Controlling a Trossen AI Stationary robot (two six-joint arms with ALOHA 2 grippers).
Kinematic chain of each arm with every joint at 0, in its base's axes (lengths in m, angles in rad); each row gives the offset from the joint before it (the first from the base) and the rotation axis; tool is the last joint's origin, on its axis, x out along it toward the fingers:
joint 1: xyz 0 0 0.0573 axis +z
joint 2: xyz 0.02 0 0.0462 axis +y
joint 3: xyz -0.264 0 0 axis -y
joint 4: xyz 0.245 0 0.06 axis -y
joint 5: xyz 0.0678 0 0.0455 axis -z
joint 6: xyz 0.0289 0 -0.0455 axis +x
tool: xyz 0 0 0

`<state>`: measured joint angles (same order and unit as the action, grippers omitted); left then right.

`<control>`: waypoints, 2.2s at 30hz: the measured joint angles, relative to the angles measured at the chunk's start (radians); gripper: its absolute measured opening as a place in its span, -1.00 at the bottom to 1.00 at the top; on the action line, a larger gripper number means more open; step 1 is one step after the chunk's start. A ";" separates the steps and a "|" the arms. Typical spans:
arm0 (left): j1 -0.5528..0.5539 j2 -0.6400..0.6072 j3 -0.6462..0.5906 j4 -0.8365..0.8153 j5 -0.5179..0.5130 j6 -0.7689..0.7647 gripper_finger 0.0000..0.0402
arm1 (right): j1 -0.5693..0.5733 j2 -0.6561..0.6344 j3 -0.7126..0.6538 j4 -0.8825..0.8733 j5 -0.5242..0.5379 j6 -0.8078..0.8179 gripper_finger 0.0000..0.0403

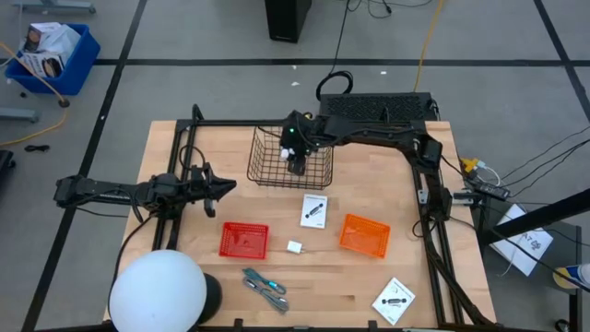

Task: Pick and place items into bin
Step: Put the bottom white charger adapter into wire basket, then put the white charger adapter into wire basket

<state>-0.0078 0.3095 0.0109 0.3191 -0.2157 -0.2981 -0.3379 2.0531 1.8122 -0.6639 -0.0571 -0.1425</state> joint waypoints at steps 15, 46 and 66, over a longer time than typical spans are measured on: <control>0.000 0.000 0.000 -0.004 0.002 0.000 -0.81 | 0.004 0.161 -0.002 0.023 -0.001 -0.007 -0.14; 0.000 0.000 0.000 -0.010 0.006 -0.021 -0.81 | -0.047 0.194 -0.003 0.024 -0.085 0.026 0.05; 0.000 0.000 0.000 -0.035 0.006 -0.030 -0.81 | -0.015 0.102 -0.002 0.044 0.006 -0.001 0.07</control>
<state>-0.0078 0.3093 0.0109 0.2840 -0.2096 -0.3282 -0.3528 2.1551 1.8099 -0.6203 -0.0507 -0.1434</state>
